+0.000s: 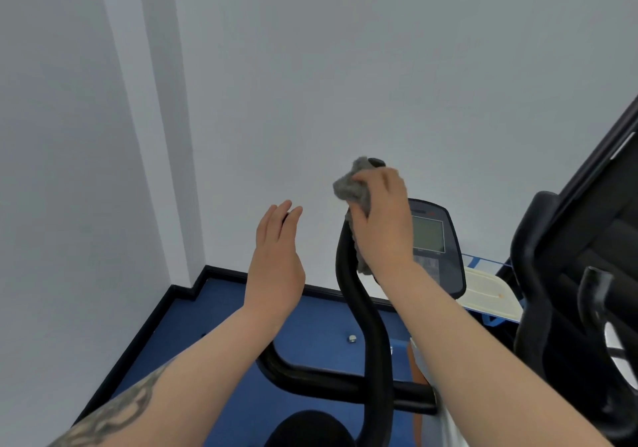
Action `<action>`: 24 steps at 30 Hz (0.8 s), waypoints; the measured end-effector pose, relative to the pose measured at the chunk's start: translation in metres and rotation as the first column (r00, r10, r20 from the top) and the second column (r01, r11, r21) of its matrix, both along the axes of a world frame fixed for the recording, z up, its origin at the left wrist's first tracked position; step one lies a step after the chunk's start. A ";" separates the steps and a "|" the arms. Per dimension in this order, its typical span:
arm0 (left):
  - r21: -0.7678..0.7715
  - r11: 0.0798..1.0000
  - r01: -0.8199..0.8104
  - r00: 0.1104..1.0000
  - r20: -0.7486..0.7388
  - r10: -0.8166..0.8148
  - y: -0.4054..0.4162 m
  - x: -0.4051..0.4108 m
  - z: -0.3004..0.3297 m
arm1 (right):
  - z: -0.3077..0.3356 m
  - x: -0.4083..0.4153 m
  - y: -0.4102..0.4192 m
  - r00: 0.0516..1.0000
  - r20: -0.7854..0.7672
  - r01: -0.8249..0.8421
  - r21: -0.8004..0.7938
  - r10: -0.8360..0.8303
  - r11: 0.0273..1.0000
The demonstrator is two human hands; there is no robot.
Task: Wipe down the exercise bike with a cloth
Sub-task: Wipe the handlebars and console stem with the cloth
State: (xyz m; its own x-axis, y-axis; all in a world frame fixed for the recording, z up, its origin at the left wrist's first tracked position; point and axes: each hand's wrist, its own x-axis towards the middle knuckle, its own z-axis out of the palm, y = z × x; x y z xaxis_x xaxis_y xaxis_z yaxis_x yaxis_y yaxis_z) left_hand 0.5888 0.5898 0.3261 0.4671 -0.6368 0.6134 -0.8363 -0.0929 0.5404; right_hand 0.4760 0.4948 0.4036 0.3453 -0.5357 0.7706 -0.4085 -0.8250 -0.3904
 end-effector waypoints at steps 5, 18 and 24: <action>-0.014 1.000 0.012 1.000 -0.029 -0.012 0.001 0.001 0.001 | -0.034 -0.010 0.007 0.995 0.087 -0.059 0.251 0.038 0.966; 0.027 0.998 0.057 0.994 -0.097 -0.054 0.007 -0.002 0.006 | -0.033 -0.021 0.018 0.962 0.271 -0.150 0.505 0.008 0.850; 0.014 0.995 0.100 0.983 -0.154 -0.097 0.010 -0.001 0.007 | -0.049 -0.017 0.040 0.997 -0.079 0.023 0.489 0.018 0.872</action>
State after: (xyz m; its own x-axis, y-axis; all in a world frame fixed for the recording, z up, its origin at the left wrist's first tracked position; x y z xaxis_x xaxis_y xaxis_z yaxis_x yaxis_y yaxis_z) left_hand 0.5875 0.5996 0.3332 0.4890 -0.6968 0.5247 -0.7494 -0.0277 0.6616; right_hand 0.4587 0.5350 0.3548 0.3916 -0.8379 0.3803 -0.4568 -0.5358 -0.7101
